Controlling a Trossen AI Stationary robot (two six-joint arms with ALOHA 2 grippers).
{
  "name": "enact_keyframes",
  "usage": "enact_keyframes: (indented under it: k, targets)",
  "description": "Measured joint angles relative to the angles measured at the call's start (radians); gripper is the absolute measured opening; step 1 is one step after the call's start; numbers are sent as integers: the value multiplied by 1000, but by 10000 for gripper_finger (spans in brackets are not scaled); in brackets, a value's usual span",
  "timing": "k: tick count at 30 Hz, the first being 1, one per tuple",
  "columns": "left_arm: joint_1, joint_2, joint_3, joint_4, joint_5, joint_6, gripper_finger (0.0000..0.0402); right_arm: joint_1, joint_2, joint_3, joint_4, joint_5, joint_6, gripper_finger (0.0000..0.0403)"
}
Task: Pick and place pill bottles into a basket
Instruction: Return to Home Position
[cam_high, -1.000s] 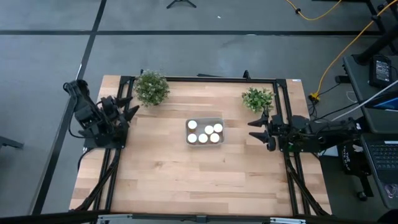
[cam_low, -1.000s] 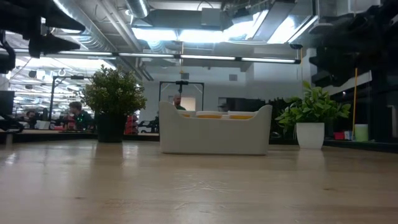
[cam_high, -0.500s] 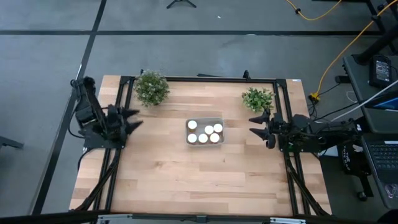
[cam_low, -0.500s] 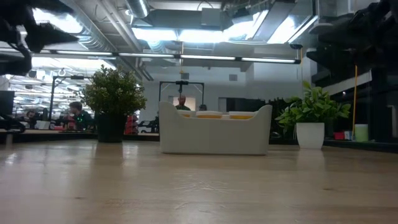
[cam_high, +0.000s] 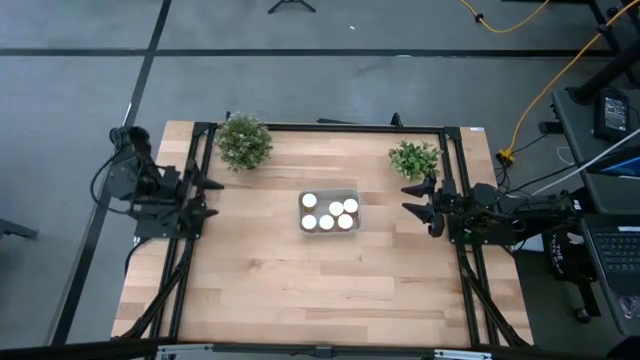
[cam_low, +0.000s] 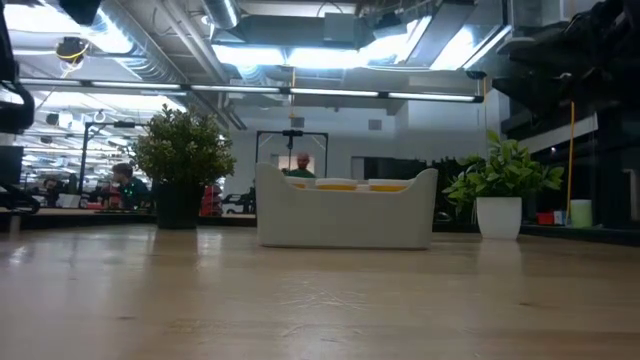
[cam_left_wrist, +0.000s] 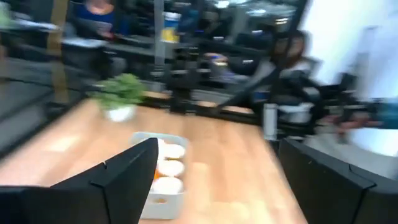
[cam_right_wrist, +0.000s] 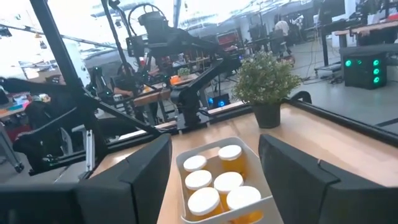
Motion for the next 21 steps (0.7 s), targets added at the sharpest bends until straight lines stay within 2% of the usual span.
enact_keyframes:
  k: [3, 9, 14, 17, 21]
  targets:
    - [15, 4, -12, 46, 103, 17, 331, 0, 0, 0, -1, 0, 9, 243]
    - [13, -13, -14, -5, 133, -40, 331, 0, 1, 0, -4, 0, 4, 243]
    - [-3, -6, -15, 46, 55, 105, 331, 0, 1, 0, -4, -1, 10, 243]
    - [-13, -12, -18, -7, 46, 88, 331, 0, 1, 0, -4, 0, 10, 243]
    - [-22, -24, -30, -95, -54, 37, 331, 0, 1, 0, -4, 0, 10, 243]
